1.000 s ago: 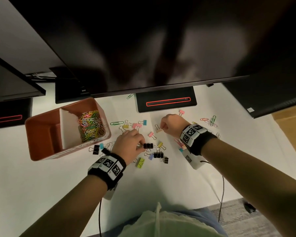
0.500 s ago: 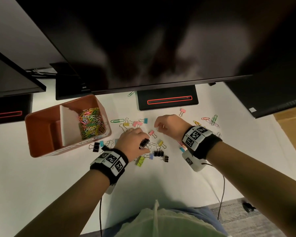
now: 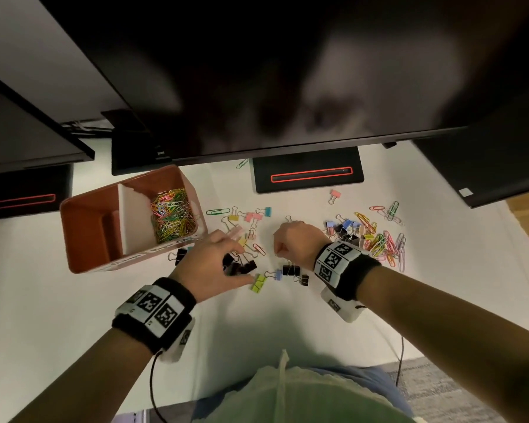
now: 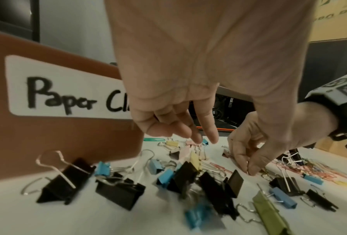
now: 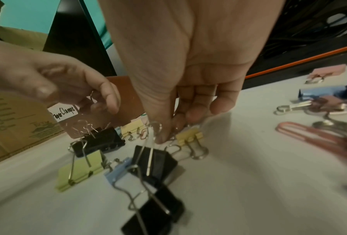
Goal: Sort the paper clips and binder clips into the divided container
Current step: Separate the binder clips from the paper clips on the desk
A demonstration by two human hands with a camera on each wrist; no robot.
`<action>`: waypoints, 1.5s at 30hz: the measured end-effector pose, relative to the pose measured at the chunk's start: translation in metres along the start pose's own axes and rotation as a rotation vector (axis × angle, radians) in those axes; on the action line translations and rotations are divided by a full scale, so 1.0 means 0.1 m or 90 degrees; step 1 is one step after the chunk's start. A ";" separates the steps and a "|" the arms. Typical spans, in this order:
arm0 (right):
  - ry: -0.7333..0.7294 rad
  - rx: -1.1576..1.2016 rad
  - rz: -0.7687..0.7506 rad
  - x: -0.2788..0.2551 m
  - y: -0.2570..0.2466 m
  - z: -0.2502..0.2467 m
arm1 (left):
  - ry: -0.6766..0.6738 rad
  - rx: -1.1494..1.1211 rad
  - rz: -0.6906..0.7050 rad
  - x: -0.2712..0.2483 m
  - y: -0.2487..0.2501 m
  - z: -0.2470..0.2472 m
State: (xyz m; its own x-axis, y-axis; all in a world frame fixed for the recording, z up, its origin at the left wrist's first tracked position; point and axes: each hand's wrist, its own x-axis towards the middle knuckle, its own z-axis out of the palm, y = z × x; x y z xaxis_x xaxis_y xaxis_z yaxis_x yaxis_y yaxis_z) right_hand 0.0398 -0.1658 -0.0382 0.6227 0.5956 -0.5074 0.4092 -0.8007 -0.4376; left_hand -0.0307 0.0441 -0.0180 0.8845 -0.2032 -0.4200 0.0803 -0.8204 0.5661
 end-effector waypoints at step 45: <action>0.053 -0.271 -0.157 0.78 -0.15 -0.29 | 0.113 0.061 -0.054 0.10 -0.02 0.29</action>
State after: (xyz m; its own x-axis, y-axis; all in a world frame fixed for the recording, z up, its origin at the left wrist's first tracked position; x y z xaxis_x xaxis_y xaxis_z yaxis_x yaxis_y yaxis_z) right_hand 0.1018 -0.1089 -0.0497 0.5173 0.7772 -0.3583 0.7761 -0.6024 -0.1863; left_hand -0.0358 0.0282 -0.0440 0.9441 -0.0417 -0.3271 0.1211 -0.8789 0.4613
